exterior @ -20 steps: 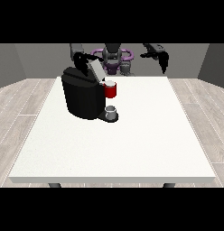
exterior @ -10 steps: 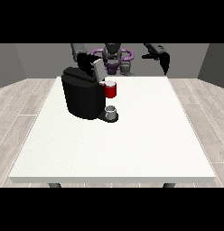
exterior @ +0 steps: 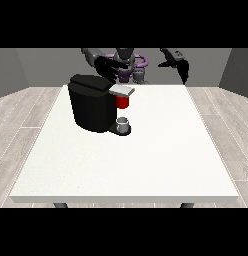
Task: Insert the coffee pod into the coffee machine and close the lid
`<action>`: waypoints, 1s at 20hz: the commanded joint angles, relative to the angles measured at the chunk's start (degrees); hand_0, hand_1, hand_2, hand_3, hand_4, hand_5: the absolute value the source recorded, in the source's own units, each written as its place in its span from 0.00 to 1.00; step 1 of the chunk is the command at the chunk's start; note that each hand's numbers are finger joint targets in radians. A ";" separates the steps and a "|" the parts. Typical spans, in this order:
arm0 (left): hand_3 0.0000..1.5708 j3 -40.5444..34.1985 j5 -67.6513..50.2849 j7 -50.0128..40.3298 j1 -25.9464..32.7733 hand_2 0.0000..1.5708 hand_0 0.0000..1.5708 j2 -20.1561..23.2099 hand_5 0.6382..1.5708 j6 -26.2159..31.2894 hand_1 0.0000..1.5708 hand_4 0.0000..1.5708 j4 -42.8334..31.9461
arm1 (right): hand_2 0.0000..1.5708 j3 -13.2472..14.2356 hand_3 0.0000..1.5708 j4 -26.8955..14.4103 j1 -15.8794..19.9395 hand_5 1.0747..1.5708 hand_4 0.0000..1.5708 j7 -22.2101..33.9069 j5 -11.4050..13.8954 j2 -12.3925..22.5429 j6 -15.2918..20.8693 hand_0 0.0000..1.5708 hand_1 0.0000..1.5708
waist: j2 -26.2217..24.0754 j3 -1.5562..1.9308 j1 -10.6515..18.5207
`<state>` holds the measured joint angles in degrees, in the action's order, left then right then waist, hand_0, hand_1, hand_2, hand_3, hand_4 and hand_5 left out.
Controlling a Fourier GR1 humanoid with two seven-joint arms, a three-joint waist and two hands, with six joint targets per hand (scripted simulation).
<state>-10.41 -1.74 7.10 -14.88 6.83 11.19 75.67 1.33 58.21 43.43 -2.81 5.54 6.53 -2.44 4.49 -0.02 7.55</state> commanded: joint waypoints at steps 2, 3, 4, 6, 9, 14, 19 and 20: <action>0.00 -0.26 -2.34 -2.93 -0.91 0.00 0.00 1.16 1.00 1.71 0.00 0.00 1.29 | 0.00 -1.05 0.00 -1.72 2.42 1.00 0.08 0.11 3.37 -0.97 2.72 0.00 0.00 | -0.65 0.02 1.79; 0.00 0.68 -1.00 0.25 -0.56 0.00 0.00 1.39 1.00 1.98 0.00 0.00 2.18 | 0.00 -1.10 0.00 -1.99 1.54 1.00 0.09 -1.74 3.47 0.33 0.94 0.00 0.00 | -0.21 0.02 1.19; 0.00 1.84 -0.57 1.00 -1.99 0.00 0.00 -0.68 1.00 0.48 0.00 0.08 2.53 | 0.00 0.27 0.00 -2.83 4.85 1.00 0.07 -1.81 2.87 -0.11 1.96 0.00 0.00 | 1.67 0.02 2.01; 0.00 2.67 0.29 0.25 0.48 0.00 0.00 -2.27 1.00 -1.56 0.00 0.12 2.89 | 0.00 -1.01 0.00 -2.32 2.16 1.00 0.07 -0.85 2.60 -1.23 -0.03 0.00 0.00 | -1.44 0.02 0.26; 0.00 2.60 -0.01 2.69 2.37 0.00 0.00 -1.79 1.00 -0.43 0.00 0.11 2.88 | 0.00 0.76 0.00 -1.32 2.59 1.00 0.08 -0.76 0.57 -0.43 -1.77 0.00 0.00 | -2.56 0.02 -0.23; 0.00 0.58 -1.35 2.06 1.16 0.00 0.00 -1.88 1.00 -1.65 0.00 0.12 0.26 | 0.00 -6.00 0.00 3.57 -4.07 1.00 0.16 -5.26 -1.89 -6.35 -3.51 0.00 0.00 | -5.83 0.02 -3.62; 0.00 0.52 -1.02 3.50 3.74 0.00 0.00 -0.80 1.00 -0.45 0.00 0.12 -2.03 | 0.00 -11.52 0.00 8.52 -14.25 1.00 0.18 -6.13 -10.25 -6.48 2.43 0.00 0.00 | -8.91 0.02 -4.96; 0.00 0.50 0.69 6.76 4.66 0.00 0.00 -1.49 1.00 -2.01 0.00 0.12 -4.33 | 0.00 -13.51 0.00 10.23 -16.92 1.00 0.16 -6.79 -10.62 -6.49 2.59 0.00 0.00 | -8.81 0.01 -7.92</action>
<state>-8.92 -2.16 10.46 -11.42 5.11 10.26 75.01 -7.28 64.24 33.43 -8.69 -0.84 0.66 -2.31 -2.96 0.00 3.29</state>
